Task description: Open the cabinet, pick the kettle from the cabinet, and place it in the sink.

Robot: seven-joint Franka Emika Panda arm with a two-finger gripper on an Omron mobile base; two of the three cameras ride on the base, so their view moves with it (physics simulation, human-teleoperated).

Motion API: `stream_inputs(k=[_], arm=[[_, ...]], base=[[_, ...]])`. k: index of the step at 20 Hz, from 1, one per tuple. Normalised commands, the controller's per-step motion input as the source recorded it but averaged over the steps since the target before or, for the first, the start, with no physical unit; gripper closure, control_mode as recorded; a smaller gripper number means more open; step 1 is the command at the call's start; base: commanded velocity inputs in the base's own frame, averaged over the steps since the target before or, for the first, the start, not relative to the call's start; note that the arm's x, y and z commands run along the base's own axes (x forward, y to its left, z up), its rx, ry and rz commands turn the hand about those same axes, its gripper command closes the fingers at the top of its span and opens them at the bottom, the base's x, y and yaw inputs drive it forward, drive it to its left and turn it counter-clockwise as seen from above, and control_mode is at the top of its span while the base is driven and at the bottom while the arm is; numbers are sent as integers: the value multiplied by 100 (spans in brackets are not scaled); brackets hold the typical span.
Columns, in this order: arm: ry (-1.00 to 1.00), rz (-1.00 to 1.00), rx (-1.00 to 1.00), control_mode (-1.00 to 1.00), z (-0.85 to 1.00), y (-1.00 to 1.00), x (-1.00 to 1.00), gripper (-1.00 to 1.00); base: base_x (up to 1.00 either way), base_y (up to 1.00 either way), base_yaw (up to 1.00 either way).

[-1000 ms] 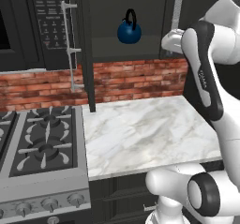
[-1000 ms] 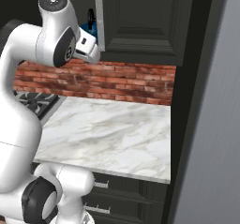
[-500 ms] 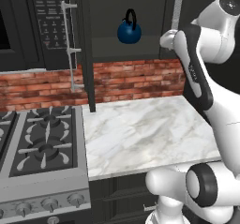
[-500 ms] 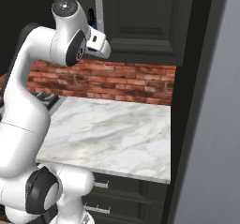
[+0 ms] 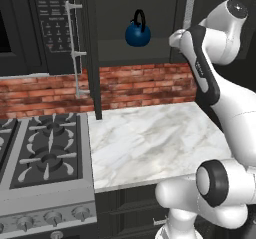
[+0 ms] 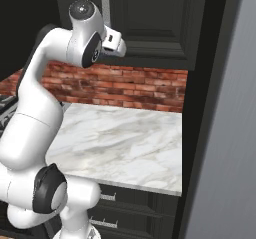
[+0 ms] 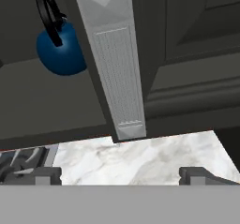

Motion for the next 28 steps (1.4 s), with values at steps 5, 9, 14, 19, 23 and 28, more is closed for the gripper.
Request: stream_inputs(k=[5,9,14,19,23,28], arm=[[-4,0,0,-100,5,-5,53,-100],[-1,0,0,-100,4,-3,54,-100],[0,0,0,-100,1,-9,50,-100],[-2,0,0,-100,0,-6,44,-100],[-10,0,-2,-100,-10,2,31,100],[-22,0,-1,-100,-17,9,20,100]], base=[[0,0,0],[0,0,0],[0,0,0],[0,0,0],[0,0,0],[0,0,0]])
